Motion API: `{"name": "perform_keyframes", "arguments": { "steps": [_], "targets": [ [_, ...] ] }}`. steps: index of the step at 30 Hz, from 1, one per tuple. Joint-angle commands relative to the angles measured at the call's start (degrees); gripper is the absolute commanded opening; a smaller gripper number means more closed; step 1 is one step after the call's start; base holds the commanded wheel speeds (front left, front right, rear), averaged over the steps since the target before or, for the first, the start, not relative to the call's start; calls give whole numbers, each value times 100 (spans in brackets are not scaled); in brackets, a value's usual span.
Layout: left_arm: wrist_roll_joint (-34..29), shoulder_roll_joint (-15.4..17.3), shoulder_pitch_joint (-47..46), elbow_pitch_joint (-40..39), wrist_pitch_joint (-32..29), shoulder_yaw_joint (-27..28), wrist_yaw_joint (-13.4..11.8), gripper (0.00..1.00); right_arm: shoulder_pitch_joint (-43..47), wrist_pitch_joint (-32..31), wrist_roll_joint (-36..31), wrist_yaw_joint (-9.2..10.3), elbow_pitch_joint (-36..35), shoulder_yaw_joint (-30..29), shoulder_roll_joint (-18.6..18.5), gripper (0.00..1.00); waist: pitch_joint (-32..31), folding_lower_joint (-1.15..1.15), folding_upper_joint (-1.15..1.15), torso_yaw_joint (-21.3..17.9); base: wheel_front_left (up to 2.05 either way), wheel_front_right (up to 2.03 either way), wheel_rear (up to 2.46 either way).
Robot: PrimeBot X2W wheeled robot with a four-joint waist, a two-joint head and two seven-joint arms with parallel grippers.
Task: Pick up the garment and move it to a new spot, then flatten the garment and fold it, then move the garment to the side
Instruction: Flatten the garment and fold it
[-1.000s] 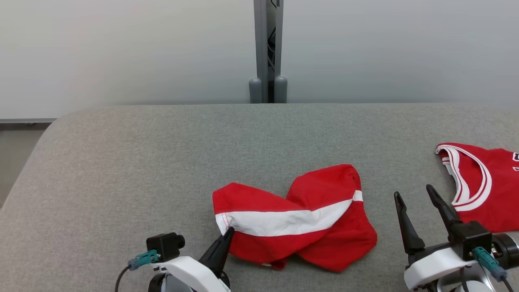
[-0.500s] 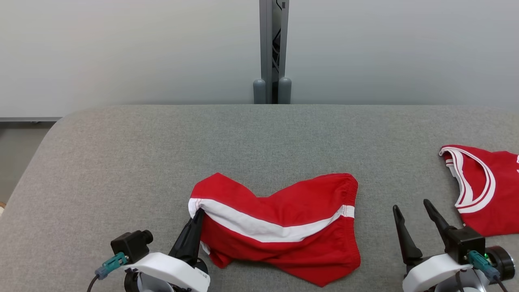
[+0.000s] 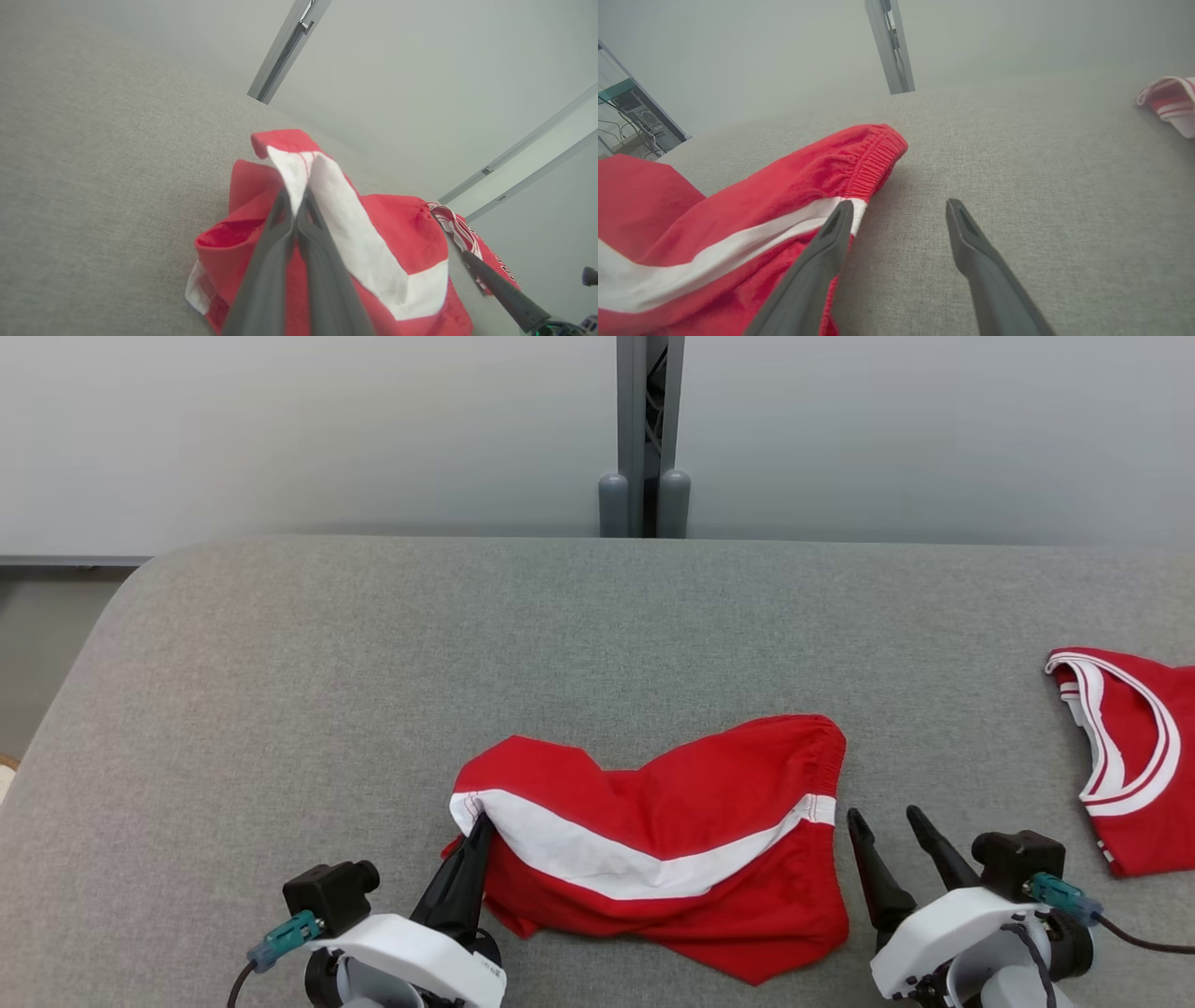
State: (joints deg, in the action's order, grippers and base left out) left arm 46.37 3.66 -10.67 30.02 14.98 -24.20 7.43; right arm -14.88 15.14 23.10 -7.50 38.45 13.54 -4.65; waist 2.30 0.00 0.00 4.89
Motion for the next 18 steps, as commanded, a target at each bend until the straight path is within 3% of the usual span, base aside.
{"name": "perform_keyframes", "arguments": {
  "steps": [1, 13, 14, 15, 16, 18],
  "targets": [
    [-49, 16, -81, 4, 19, -6, 6, 0, -97, 2, 122, 3, 96, 116, -55, 100, 52, 0, 0, 49, 0, 0, 0],
    [-103, 3, -212, 59, 19, -55, 6, 0, -523, 2, 1153, 3, 494, 1015, -257, 100, 171, 0, 0, 182, 0, 0, 0],
    [-105, 3, -215, 62, 19, -50, 6, 0, -538, 2, 1195, 3, 501, 1053, -276, 85, 169, 0, 0, 184, 0, 0, 0],
    [-110, 3, -214, 64, 19, -41, 6, 0, -548, 3, 1237, 3, 507, 1085, -290, 33, 168, 0, 0, 184, 0, 0, 0],
    [-112, 3, -211, 65, 19, -32, 6, 0, -551, 2, 1277, 3, 523, 1138, -297, 0, 168, 0, 0, 183, 0, 0, 0],
    [-116, 2, -205, 71, 19, -17, 7, 0, -576, 3, 1353, 3, 558, 1226, -318, 0, 166, 0, 0, 179, 0, 0, 0]
  ]
}}
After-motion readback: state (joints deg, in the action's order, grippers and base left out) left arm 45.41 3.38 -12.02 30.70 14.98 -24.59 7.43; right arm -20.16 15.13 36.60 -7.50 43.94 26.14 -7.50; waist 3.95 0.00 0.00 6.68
